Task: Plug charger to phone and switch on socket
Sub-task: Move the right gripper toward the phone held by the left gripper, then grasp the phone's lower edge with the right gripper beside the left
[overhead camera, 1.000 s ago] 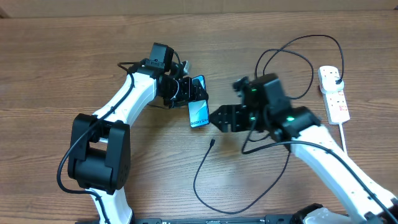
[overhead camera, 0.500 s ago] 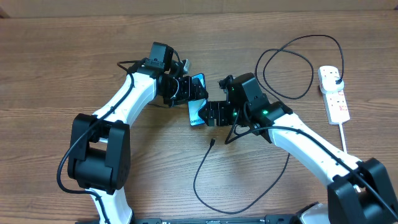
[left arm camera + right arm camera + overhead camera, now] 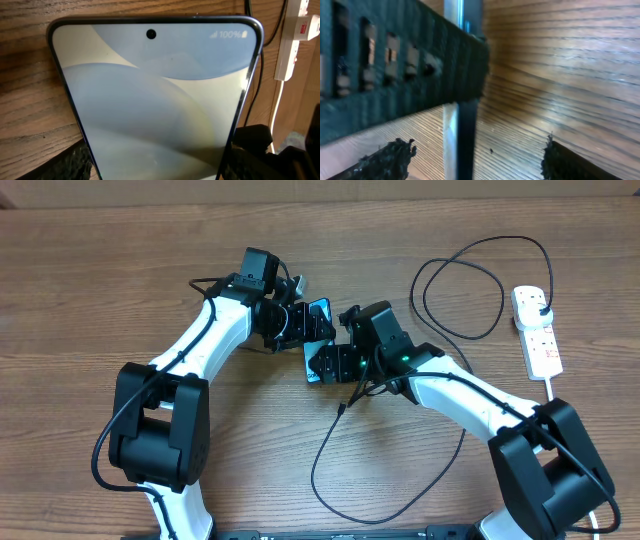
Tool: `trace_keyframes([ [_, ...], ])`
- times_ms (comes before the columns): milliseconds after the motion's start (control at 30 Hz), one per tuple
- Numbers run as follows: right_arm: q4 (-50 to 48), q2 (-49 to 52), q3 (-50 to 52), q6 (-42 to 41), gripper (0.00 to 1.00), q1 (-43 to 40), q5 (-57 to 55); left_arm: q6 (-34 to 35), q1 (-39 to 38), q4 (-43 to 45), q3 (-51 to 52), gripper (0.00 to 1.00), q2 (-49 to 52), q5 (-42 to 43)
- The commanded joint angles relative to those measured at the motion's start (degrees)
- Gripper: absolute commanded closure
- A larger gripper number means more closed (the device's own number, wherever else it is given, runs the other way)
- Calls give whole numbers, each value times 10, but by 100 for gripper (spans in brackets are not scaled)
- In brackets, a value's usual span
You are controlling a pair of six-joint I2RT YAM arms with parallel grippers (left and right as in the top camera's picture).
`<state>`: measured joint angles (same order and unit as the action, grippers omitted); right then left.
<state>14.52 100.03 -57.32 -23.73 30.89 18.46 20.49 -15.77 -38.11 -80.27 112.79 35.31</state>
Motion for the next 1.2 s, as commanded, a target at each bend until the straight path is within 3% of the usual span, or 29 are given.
trace_keyframes([
  [0,-15,1,-8,-23,19,3,-4,-17,-5,1,-5,30,-18,16],
  [67,-18,1,-8,-31,24,3,-4,-17,-5,1,-5,30,-18,16],
  [300,-18,1,-8,-33,57,7,-4,-16,-5,0,-5,29,-18,18],
  [433,-18,1,-8,-33,83,7,-4,-16,-5,0,-5,27,-18,20],
  [500,-16,1,-8,-33,96,6,-4,-17,-5,0,-5,19,-18,22],
  [567,-12,-4,-9,-33,96,1,-3,-20,-5,0,-5,10,-18,22],
  [733,-15,-57,-9,-33,96,-55,145,-47,6,7,-5,7,-18,40],
  [933,-7,-97,-9,-33,96,-132,303,-144,44,33,-5,7,-18,283],
  [1167,11,-97,-9,-31,96,-179,361,-144,82,109,-5,8,-18,512],
])
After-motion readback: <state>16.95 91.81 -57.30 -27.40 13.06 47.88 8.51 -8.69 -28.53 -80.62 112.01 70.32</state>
